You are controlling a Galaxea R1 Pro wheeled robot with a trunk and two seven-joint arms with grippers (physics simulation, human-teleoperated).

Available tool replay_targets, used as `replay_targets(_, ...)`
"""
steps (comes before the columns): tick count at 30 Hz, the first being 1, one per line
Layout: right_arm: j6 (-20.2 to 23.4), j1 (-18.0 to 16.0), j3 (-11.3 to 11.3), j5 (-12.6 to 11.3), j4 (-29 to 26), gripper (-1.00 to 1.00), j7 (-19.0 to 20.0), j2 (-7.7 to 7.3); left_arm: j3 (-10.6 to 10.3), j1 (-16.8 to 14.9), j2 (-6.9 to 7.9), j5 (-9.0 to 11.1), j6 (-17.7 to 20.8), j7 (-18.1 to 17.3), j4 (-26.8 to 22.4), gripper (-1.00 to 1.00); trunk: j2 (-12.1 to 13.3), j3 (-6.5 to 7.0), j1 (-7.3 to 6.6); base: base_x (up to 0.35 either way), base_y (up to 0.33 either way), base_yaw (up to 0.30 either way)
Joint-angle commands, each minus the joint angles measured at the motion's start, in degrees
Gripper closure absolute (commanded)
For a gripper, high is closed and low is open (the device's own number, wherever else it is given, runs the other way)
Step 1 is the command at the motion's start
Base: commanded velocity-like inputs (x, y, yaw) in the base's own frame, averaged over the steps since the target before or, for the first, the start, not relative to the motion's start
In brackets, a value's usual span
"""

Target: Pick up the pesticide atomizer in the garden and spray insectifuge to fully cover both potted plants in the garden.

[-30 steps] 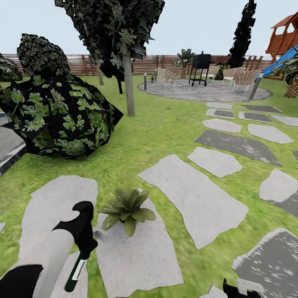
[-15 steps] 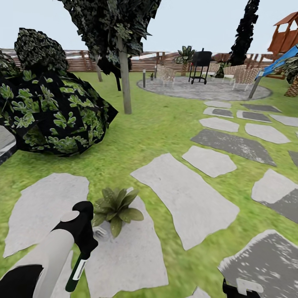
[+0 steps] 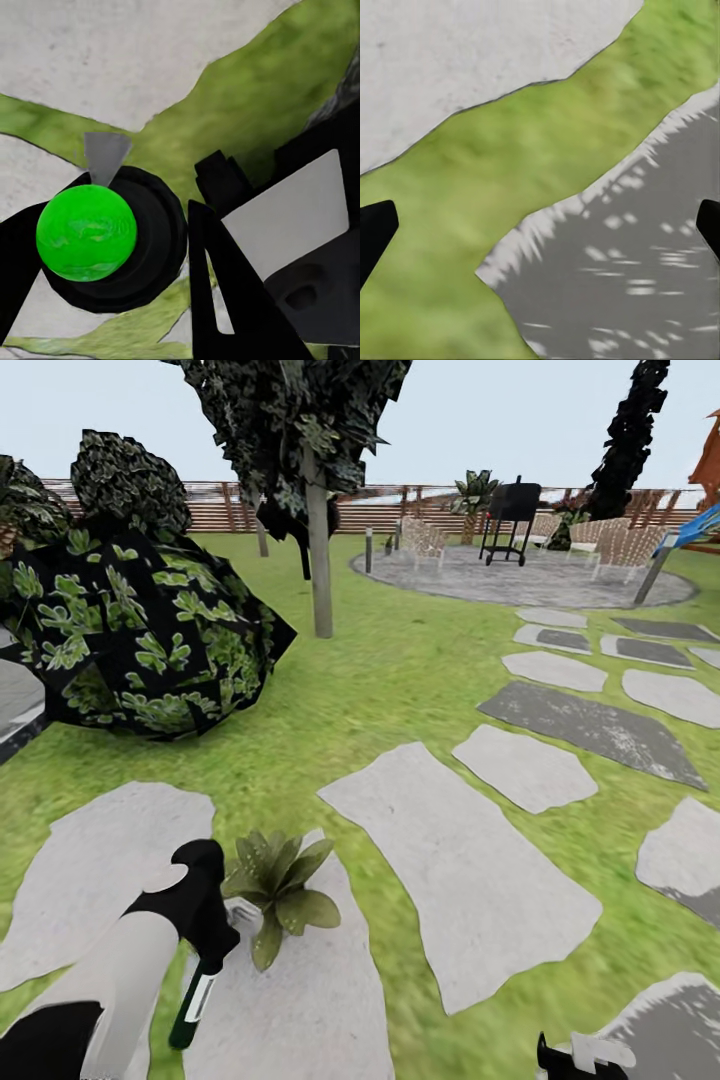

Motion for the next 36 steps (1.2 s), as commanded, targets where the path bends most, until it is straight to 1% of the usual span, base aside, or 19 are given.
replay_targets(1,-0.2,-0.1,-0.3,0.6,0.1,-1.0,-0.3,-0.01,0.8,0.0,-0.03,-0.1,0.6,-0.5,-0.1,1.0,0.0,-0.05,0.01,0.143,-0.108,0.001)
replay_targets(3,-0.2,-0.1,-0.3,0.6,0.1,-1.0,-0.3,-0.01,1.4,0.0,0.06,0.5,0.6,-0.1,-0.1,1.0,0.0,-0.05,0.01,0.069,-0.052,0.02)
replay_targets(6,-0.2,-0.1,-0.3,0.6,0.1,-1.0,-0.3,-0.01,1.7,0.3,0.32,0.8,0.6,2.9,0.2,1.0,0.0,-0.05,0.01,0.016,-0.012,0.182)
replay_targets(8,-0.2,-0.1,-0.3,0.6,0.1,-1.0,-0.3,-0.01,2.3,1.3,0.41,0.9,0.5,4.6,0.1,1.0,0.0,-0.05,0.01,0.004,-0.003,0.255)
replay_targets(13,-0.2,-0.1,-0.3,0.6,0.1,-1.0,-0.3,0.02,2.8,2.9,0.41,1.1,0.5,5.7,0.5,1.0,0.0,-0.05,0.01,0.001,-0.001,0.274)
replay_targets(14,-0.2,-0.1,-0.3,0.6,0.1,-1.0,-0.3,0.01,2.8,3.4,0.23,1.5,0.5,5.8,0.6,1.0,0.0,-0.05,0.01,0.0,0.0,0.216)
replay_targets(17,-0.2,-0.1,-0.3,0.6,0.1,-1.0,-0.3,0.01,2.8,4.6,-0.02,3.7,0.4,6.0,0.2,1.0,0.0,-0.05,0.01,0.0,0.0,0.078)
replay_targets(19,-0.2,-0.1,-0.3,0.6,0.1,-1.0,-0.3,0.0,2.8,4.9,0.0,5.5,0.4,7.5,0.0,1.0,0.0,-0.05,0.01,0.0,-0.003,0.018)
replay_targets(22,-0.2,-0.1,-0.3,0.6,0.1,-1.0,-0.3,0.0,2.9,5.0,-0.03,6.7,0.4,10.0,0.2,1.0,0.0,-0.05,0.01,0.0,-0.112,0.005)
replay_targets(24,-0.2,-0.1,-0.3,0.6,0.1,-1.0,-0.3,-0.01,2.9,5.0,-0.03,7.8,0.4,10.8,0.0,1.0,0.0,-0.05,0.01,0.023,-0.242,0.001)
replay_targets(26,-0.2,-0.1,-0.3,0.6,0.1,-1.0,-0.3,-0.01,2.9,5.0,-0.03,8.2,0.4,11.0,0.0,1.0,0.0,-0.05,0.01,0.094,-0.263,0.0)
replay_targets(30,-0.2,-0.1,-0.3,0.6,0.1,-1.0,-0.3,-0.01,2.9,5.0,0.0,8.5,0.3,11.1,-0.1,1.0,0.0,-0.05,0.01,0.157,-0.252,0.038)
replay_targets(36,-0.2,-0.1,-0.3,0.6,0.1,-1.0,-0.3,-0.01,2.9,5.0,0.15,8.5,0.4,11.2,-0.2,1.0,0.0,-0.05,0.01,0.094,-0.237,0.238)
